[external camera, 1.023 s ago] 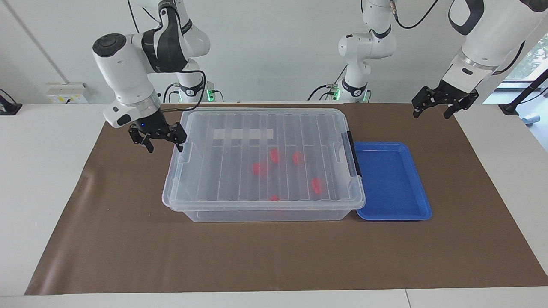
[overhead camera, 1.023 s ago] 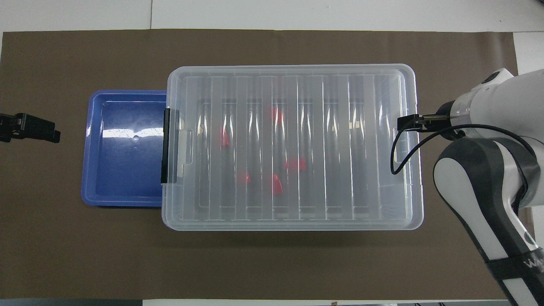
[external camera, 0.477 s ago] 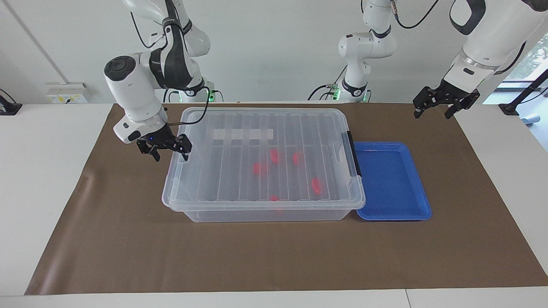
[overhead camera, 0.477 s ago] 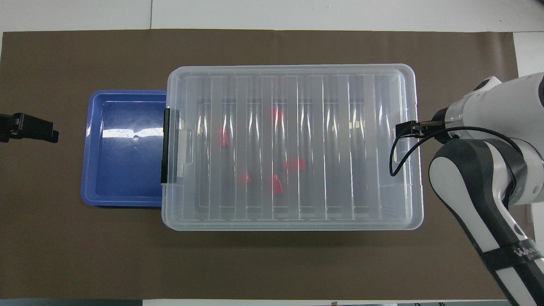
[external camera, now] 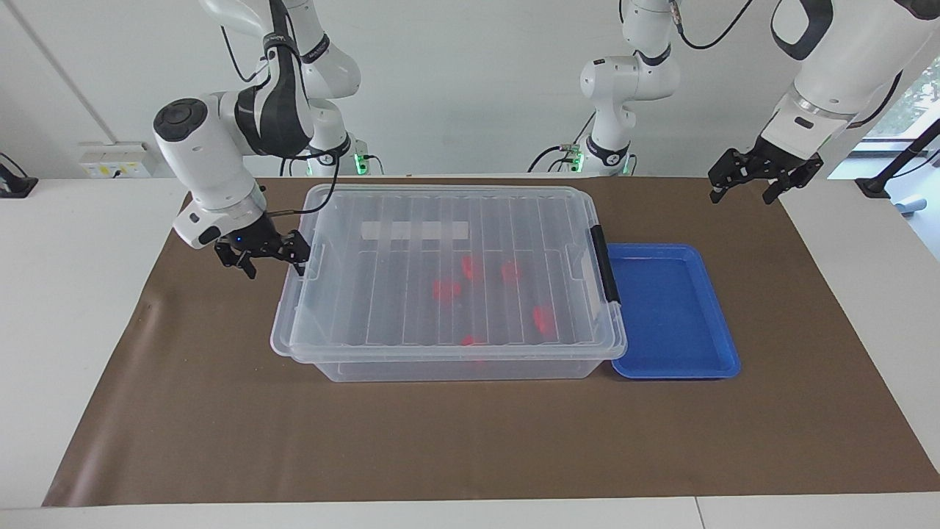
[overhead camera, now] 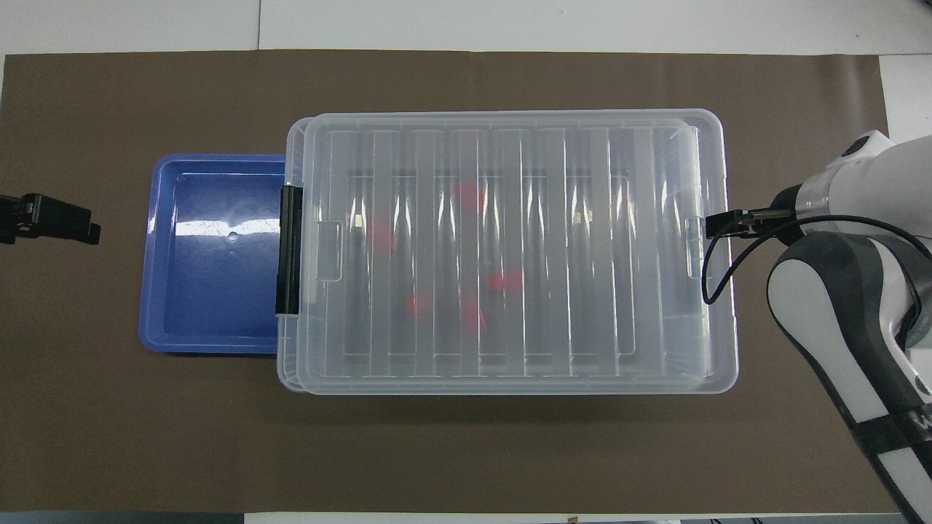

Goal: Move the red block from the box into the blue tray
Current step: 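Grip the clear lid with the right gripper and slide it away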

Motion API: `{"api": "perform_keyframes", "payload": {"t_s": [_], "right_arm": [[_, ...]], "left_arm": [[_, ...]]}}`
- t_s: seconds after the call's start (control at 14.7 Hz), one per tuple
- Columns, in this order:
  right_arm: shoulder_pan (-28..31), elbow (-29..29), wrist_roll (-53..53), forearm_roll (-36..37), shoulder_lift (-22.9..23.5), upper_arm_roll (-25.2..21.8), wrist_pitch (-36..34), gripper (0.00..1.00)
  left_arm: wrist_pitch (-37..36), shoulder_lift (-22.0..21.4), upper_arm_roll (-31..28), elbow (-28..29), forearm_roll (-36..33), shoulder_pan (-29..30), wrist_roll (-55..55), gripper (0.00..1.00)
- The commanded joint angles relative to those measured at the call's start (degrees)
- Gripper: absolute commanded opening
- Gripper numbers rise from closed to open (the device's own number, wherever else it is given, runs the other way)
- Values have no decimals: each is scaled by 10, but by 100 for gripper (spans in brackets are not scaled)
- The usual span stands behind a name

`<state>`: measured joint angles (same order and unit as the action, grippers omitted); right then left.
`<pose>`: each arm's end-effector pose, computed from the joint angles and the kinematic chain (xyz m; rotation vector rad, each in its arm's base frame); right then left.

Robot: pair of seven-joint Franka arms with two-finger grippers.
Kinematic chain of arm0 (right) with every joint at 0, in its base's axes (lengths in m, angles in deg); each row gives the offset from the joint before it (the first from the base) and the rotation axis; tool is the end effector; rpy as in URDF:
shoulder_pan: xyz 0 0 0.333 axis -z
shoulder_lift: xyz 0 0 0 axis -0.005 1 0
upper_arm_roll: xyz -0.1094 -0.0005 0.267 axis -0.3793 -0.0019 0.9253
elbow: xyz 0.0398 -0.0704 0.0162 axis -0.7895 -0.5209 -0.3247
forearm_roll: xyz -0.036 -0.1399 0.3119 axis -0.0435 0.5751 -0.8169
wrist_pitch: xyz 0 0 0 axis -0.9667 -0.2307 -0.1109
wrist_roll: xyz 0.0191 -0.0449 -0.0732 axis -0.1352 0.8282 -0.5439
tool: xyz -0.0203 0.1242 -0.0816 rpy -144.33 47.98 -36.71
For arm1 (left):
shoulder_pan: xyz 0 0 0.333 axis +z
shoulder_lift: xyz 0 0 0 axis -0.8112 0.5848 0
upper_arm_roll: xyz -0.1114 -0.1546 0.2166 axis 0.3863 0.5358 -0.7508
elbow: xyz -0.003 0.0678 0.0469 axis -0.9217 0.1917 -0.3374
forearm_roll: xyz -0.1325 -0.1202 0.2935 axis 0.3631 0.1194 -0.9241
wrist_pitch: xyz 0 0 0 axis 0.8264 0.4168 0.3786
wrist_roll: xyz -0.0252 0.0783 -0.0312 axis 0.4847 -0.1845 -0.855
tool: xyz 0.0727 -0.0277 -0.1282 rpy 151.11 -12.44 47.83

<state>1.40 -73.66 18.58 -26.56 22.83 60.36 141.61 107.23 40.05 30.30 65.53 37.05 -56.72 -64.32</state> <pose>0.5167 0.0085 0.4012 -3.0884 -0.0089 -0.0836 0.4914 -0.0209 0.5504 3.1177 -0.1485 -0.0642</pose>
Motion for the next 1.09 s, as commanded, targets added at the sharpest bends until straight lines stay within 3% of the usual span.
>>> {"api": "perform_keyframes", "payload": {"t_s": [0.0, 1.02], "right_arm": [[28, -20, -42, 0, -9, 3, 13, 100], [135, -4, -225, 13, -3, 2, 6, 100]], "left_arm": [[1, -5, 1, 0, -6, 3, 9, 100], [28, -7, 6, 13, -6, -34, -1, 100]]}}
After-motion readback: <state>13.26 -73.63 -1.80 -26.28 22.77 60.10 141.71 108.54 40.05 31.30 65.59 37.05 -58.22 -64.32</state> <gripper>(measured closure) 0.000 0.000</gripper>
